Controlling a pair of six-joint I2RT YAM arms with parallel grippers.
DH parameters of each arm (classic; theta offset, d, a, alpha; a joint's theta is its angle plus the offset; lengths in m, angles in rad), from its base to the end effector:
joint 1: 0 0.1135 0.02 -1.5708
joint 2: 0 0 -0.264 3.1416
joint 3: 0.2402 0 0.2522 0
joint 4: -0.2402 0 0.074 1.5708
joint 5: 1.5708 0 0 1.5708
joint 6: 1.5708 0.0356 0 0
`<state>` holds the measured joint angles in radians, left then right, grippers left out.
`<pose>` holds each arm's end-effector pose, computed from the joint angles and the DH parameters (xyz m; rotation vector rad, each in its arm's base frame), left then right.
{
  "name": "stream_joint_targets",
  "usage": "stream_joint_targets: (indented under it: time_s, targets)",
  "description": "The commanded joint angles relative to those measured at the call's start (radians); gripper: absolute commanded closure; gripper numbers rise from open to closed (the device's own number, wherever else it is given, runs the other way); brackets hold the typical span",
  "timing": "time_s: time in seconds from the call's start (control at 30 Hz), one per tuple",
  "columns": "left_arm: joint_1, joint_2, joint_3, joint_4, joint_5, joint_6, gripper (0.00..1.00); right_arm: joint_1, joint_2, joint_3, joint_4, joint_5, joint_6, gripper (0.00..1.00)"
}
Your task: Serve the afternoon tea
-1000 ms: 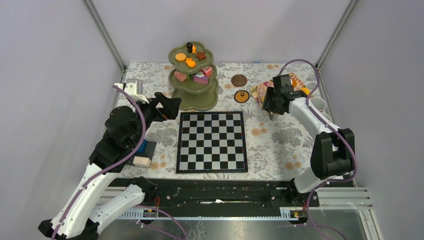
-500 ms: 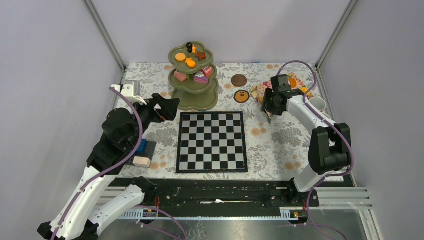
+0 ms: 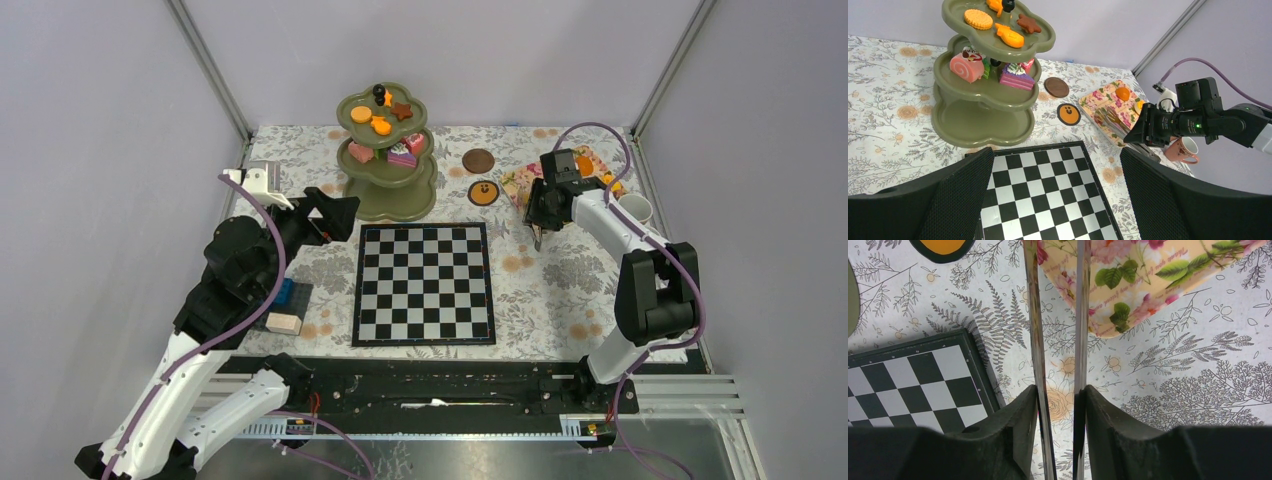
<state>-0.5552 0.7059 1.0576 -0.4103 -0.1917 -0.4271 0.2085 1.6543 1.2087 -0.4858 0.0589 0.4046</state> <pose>0.1201 -0.0665 0.4191 -0.0438 1.6613 -0.5958 0.3470 0.0713 0.2372 0.2700 2.4945 0.1802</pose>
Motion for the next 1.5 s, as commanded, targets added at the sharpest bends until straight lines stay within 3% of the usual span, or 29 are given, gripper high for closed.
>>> stream_joint_targets:
  time_s: [0.0,0.4,0.83,1.13,1.47]
  targets:
    - [-0.003,-0.008,0.011,0.025,-0.002,-0.005,0.01,0.0,-0.04,0.029,0.002,0.022,0.006,0.6]
    - [-0.003,-0.025,0.009,0.012,-0.013,0.004,0.01,-0.017,-0.161,-0.029,0.056,0.11,0.017,0.67]
    - [-0.003,-0.036,0.018,0.004,-0.023,0.004,0.01,-0.071,-0.259,-0.037,0.154,-0.053,0.059,0.68]
    - [-0.003,-0.042,0.031,0.004,-0.035,0.004,0.01,-0.042,-0.227,0.133,0.305,-0.331,0.174,0.69]
    - [-0.002,-0.055,0.037,-0.012,-0.051,0.007,0.01,0.154,-0.045,0.449,0.291,-0.392,0.179,0.69]
